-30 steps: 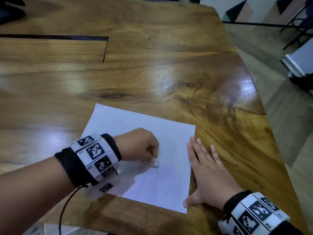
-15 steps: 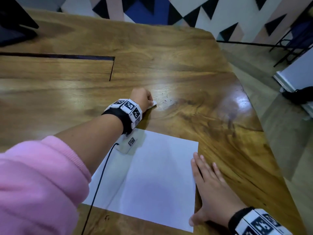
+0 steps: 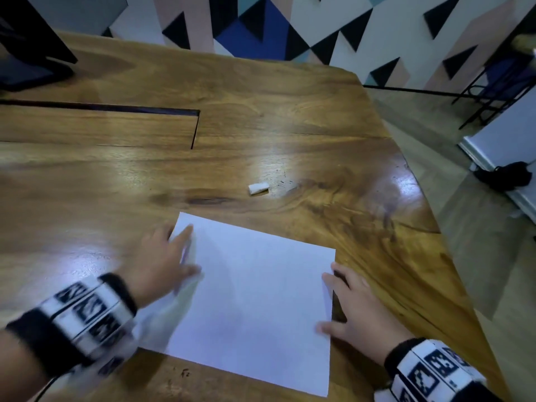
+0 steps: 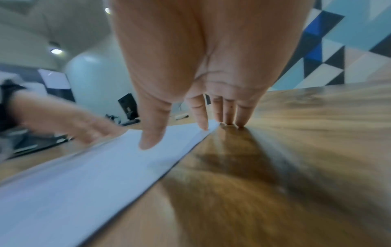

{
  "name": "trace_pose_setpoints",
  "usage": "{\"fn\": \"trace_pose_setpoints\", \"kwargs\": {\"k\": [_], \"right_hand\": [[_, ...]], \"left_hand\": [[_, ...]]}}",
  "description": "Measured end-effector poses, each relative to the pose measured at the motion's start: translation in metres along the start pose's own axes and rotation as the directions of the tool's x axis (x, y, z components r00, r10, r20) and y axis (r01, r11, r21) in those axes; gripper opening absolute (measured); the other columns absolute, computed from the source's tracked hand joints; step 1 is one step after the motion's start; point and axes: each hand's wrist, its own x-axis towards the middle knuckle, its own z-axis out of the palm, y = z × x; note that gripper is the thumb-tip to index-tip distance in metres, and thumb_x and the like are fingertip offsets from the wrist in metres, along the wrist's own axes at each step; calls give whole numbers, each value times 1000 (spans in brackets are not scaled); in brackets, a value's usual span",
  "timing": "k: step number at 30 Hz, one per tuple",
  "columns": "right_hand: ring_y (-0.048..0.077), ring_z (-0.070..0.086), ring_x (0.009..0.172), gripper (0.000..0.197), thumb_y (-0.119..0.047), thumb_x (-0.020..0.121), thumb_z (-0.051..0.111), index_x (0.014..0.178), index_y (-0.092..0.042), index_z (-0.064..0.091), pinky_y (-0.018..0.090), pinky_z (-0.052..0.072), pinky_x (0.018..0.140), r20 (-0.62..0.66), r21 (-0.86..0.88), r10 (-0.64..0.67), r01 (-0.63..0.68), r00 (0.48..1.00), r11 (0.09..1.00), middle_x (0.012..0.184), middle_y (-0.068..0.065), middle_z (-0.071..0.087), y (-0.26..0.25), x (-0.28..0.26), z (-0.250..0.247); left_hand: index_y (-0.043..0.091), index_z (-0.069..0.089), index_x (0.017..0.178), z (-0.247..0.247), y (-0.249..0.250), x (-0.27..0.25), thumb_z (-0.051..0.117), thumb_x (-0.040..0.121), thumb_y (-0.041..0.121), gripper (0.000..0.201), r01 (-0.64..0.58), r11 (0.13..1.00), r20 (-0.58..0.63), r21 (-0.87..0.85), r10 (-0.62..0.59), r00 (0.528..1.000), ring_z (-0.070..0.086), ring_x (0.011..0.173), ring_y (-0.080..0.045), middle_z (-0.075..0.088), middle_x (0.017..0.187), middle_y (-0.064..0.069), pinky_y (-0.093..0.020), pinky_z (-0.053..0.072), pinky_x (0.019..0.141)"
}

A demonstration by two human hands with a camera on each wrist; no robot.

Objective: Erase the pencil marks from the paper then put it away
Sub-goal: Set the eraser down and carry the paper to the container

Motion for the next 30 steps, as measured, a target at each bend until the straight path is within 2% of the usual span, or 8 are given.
{"fn": "trace_pose_setpoints", "kwargs": {"k": [4, 10, 16, 20, 23, 25, 28, 30], "right_hand": [[16, 11, 142, 83, -39, 86, 63, 150, -16, 15, 25, 15, 113, -151, 78, 106, -95, 983, 992, 155, -5, 10, 0, 28, -16], [22, 24, 132, 84, -38, 81, 70, 146, -12, 24, 28, 27, 106, -135, 30, 191, -188, 972, 982, 143, 4, 29, -9, 58, -26], [22, 29, 128, 74, -33, 76, 76, 136, -14, 37, 31, 34, 103, -126, 55, 249, -244, 960, 968, 133, 5, 35, -14, 67, -21], [21, 31, 124, 52, -28, 80, 72, 123, -13, 48, 28, 32, 99, -137, 99, 242, -230, 960, 968, 123, 4, 39, -15, 66, -22], [20, 33, 116, 34, -29, 82, 71, 106, -13, 52, 27, 32, 90, -105, 71, 230, -223, 967, 972, 108, 0, 34, -14, 65, -24], [19, 38, 110, 33, -28, 83, 69, 107, -13, 53, 25, 33, 85, -83, 72, 206, -200, 975, 977, 106, -1, 35, -13, 64, -24], [17, 49, 88, 19, -21, 87, 65, 99, -14, 52, 24, 37, 64, -64, 140, 164, -153, 984, 978, 97, 0, 50, -12, 62, -25], [17, 52, 79, 10, -15, 88, 61, 91, -15, 52, 24, 38, 59, -67, 216, 145, -128, 987, 968, 91, 3, 57, -10, 60, -26]], "left_hand": [[22, -2, 143, 38, -19, -37, 49, 79, 60, 91, 43, 997, 106, 69, -51, 993, -5, 141, -36, -9, 152, -21, -44, 12, 117], [22, -5, 143, 53, -17, -58, 52, 78, 58, 93, 81, 996, 57, 32, -82, 995, -7, 141, -33, -15, 152, -18, -40, 9, 117], [22, -2, 143, 50, -13, -66, 54, 77, 56, 93, 108, 994, 43, -6, -108, 993, -4, 141, -33, -12, 152, -18, -39, 9, 117], [23, 3, 144, 45, -8, -69, 56, 76, 56, 92, 130, 991, 37, -15, -130, 991, 7, 138, -32, -3, 152, -15, -36, 17, 115], [24, 8, 143, 41, -6, -73, 58, 76, 55, 89, 156, 987, 19, -31, -155, 988, 14, 134, -29, 4, 152, -10, -37, 25, 111], [24, 10, 143, 39, -3, -75, 58, 76, 54, 88, 173, 984, 11, -42, -173, 985, 16, 132, -29, 6, 151, -9, -37, 28, 108], [24, 14, 143, 39, 0, -77, 61, 75, 52, 87, 188, 980, 8, -69, -188, 982, 19, 130, -29, 10, 151, -9, -39, 30, 107], [23, 19, 142, 40, -1, -80, 64, 74, 48, 86, 189, 977, 0, -102, -190, 982, 22, 128, -31, 16, 149, -11, -40, 30, 106]]}}
